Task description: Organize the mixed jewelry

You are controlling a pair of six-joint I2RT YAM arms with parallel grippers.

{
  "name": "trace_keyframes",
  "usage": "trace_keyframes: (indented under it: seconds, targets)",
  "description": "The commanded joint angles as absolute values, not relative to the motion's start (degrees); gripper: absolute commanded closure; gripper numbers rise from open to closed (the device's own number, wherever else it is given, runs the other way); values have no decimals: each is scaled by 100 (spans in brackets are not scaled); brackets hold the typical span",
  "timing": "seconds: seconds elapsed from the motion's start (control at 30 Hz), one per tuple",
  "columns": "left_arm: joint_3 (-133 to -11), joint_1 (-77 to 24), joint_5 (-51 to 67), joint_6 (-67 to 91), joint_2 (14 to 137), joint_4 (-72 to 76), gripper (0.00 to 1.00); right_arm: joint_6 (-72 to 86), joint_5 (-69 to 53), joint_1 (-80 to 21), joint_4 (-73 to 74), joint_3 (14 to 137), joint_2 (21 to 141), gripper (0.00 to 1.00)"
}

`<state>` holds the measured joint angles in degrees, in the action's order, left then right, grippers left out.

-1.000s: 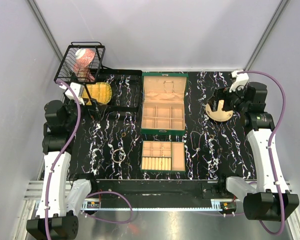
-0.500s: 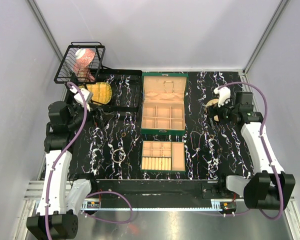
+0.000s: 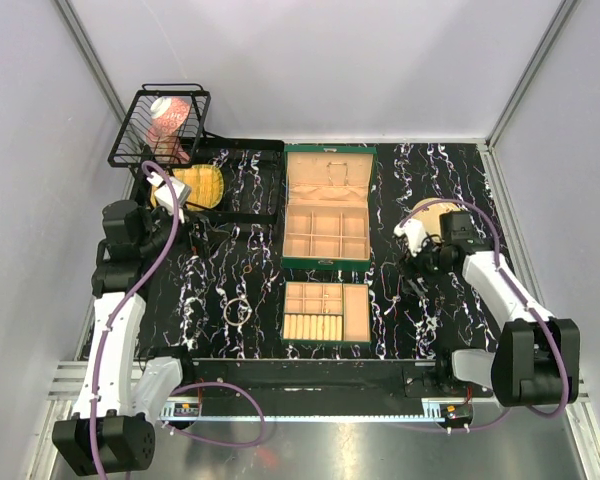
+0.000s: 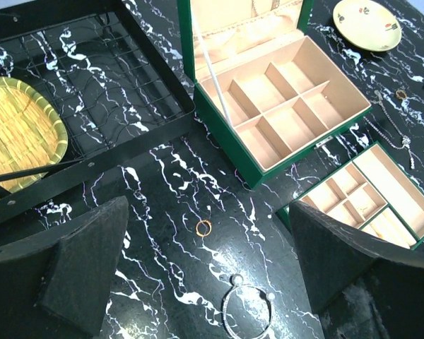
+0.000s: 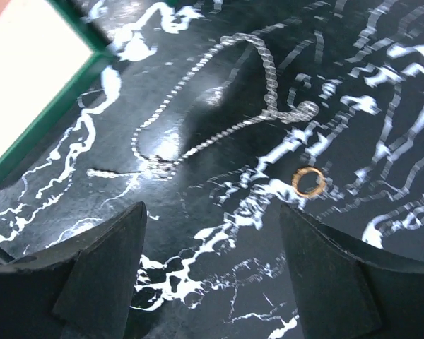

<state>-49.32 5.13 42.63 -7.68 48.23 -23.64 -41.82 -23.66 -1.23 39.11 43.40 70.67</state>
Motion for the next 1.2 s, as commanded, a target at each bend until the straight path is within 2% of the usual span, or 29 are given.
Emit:
trace_keyframes:
  seconds: [0.0,0.23,0.73,1.17]
  targets:
    - [-4887,536,4210,-958,4887,-2171,1,-4562,-2374,-780,3763,4132,6830,19]
    - [-4852,527,4052,-976,5001,-2074,1,-4570,-2250,-1221,3454,4017,6943,23]
    - [-4825,519,3911,-993,5089,-2022,1,-4658,-1995,-1591,3015,3806,7506,40]
    - [-4808,519,3859,-1011,5106,-1995,1,-4658,-1890,-1705,2865,3709,7787,46]
